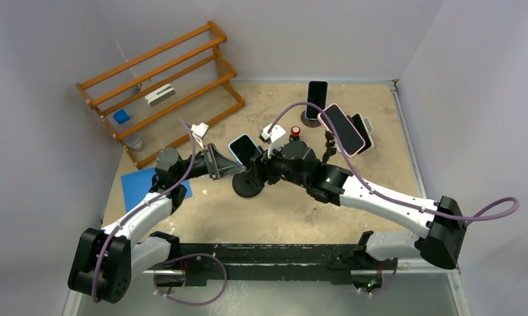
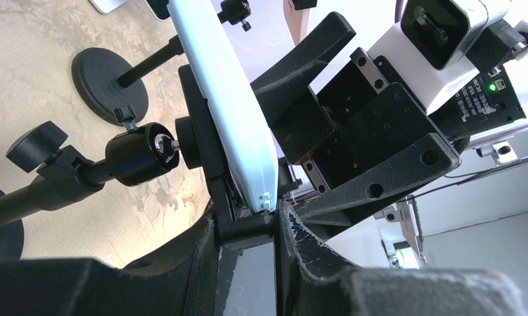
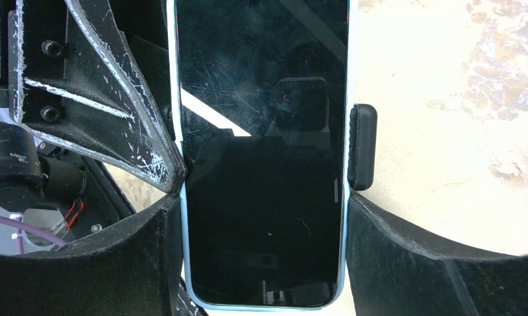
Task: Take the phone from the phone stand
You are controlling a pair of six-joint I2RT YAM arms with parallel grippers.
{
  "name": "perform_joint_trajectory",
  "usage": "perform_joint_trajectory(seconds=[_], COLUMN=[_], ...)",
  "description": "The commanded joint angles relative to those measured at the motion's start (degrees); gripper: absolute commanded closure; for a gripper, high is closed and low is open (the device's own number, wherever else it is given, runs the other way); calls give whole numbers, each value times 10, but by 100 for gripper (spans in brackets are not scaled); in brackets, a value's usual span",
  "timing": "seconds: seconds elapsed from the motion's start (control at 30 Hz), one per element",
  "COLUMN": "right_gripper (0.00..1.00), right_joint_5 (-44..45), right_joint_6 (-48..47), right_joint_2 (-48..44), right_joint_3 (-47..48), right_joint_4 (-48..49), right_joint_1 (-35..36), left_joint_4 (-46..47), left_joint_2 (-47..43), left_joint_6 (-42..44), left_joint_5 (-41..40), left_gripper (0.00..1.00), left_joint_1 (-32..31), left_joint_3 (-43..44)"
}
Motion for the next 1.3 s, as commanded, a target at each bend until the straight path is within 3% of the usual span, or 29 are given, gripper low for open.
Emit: perform_joint_trajectory(seconds=[0.0, 1.1, 1.27], right_gripper=[100, 100, 100], right_joint_5=[5, -47, -73], right_joint_6=[25, 21, 20], right_joint_2=[-59, -61, -70], right_joint_3=[6, 12, 19], right_joint_4=[17, 26, 28], right_joint_1=[-26, -26, -26], left_joint_4=[-2, -33, -57], left_joint_2=[13, 35, 30], left_joint_6=[27, 79, 92], left_joint_5=[28, 80, 78], left_gripper=[100, 100, 86], left_joint_1=[24, 24, 24], left_joint_3=[-5, 24, 35])
